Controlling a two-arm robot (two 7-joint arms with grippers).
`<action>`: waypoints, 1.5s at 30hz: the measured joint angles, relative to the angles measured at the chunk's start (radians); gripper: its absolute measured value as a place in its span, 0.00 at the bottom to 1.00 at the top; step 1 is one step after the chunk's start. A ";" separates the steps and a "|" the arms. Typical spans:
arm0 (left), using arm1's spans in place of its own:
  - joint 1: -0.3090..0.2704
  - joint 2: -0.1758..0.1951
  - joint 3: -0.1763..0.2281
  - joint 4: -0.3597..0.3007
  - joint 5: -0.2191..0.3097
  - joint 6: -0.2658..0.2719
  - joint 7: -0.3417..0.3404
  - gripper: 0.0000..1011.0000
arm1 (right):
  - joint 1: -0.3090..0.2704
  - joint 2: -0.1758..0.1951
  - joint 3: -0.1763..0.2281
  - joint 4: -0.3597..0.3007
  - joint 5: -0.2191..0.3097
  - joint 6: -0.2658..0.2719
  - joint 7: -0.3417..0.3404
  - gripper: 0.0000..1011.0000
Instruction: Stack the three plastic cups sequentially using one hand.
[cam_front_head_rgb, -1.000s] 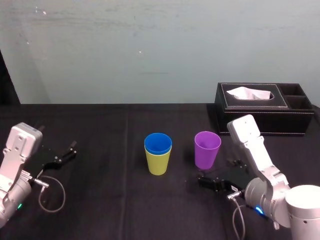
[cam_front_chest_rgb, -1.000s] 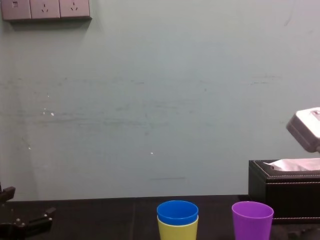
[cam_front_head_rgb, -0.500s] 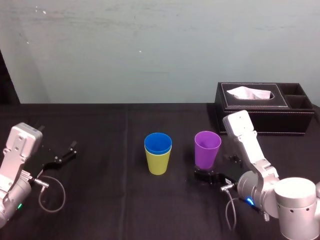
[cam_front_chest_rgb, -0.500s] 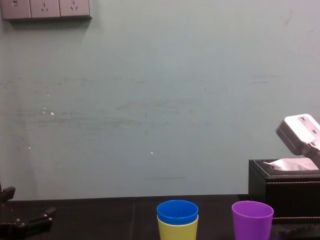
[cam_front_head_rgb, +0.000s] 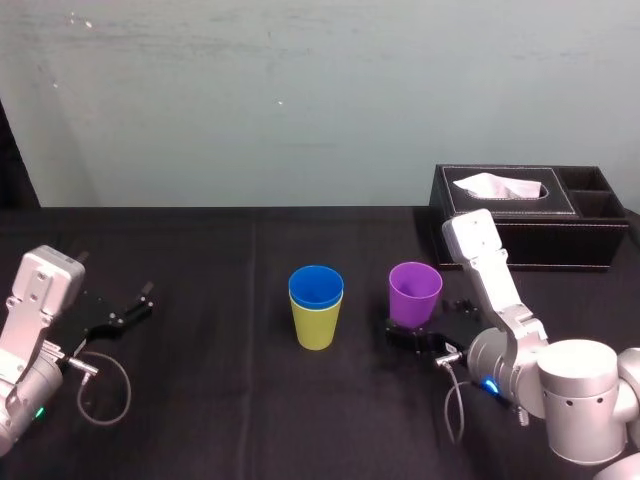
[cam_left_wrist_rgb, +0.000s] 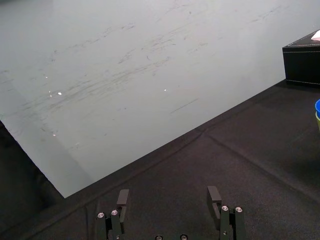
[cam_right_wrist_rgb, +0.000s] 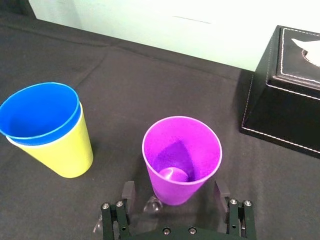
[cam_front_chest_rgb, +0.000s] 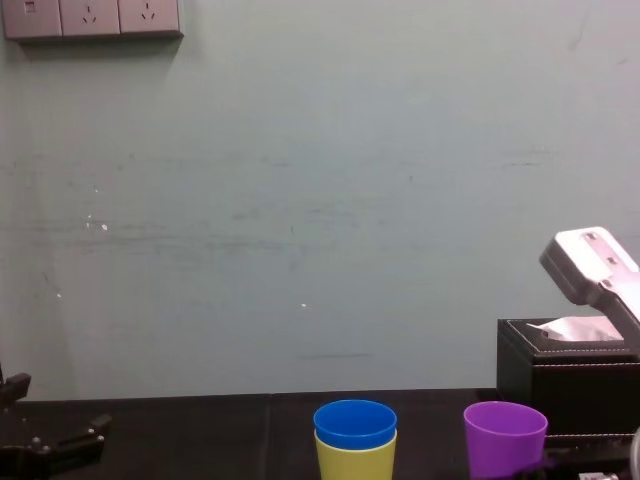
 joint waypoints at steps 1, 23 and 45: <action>0.000 0.000 0.000 0.000 0.000 0.000 0.000 0.99 | 0.006 -0.004 0.001 0.010 -0.002 -0.003 0.003 0.99; 0.000 0.000 0.000 0.000 0.000 0.000 0.000 0.99 | 0.030 -0.050 0.012 0.070 -0.066 -0.038 0.002 0.99; 0.000 0.000 0.000 0.000 0.000 0.000 0.000 0.99 | 0.059 -0.077 0.037 0.131 -0.086 -0.074 0.015 0.99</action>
